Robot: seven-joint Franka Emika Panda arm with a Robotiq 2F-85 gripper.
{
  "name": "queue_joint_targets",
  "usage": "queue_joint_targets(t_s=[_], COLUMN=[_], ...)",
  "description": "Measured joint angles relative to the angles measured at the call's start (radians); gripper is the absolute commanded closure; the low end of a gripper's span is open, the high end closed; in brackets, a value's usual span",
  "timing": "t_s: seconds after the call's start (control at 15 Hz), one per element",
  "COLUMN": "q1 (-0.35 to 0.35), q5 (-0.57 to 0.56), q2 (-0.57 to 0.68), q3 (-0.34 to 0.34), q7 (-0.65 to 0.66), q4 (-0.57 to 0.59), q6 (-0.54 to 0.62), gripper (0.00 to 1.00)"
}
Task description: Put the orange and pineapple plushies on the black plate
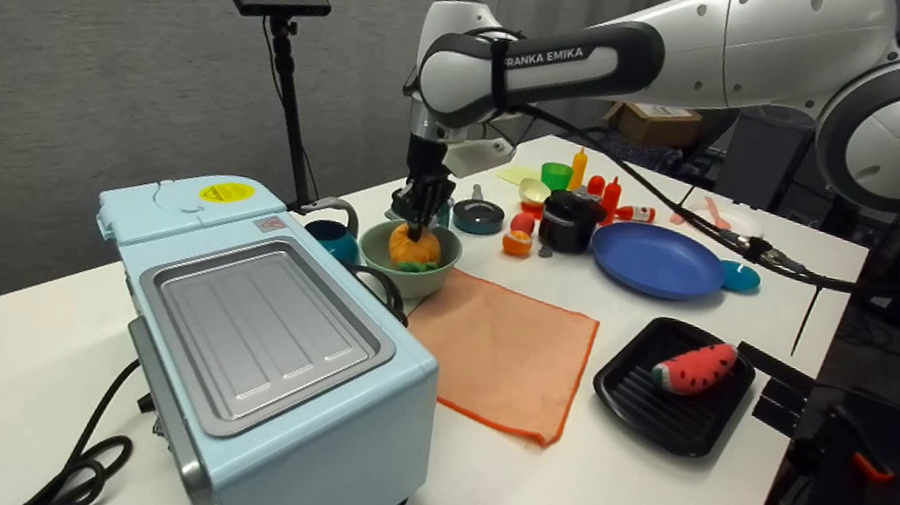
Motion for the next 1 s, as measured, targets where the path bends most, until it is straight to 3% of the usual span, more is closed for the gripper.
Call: queue_joint_targets(t_s=[0.4,1.0], q1=[-0.012,-0.064], q5=[0.001,0.0], q2=[-0.024,-0.119], q3=[0.03,0.057], q7=[-0.103,-0.534], q4=[0.092,0.095], q6=[-0.1,-0.393], gripper=[0.98,0.98])
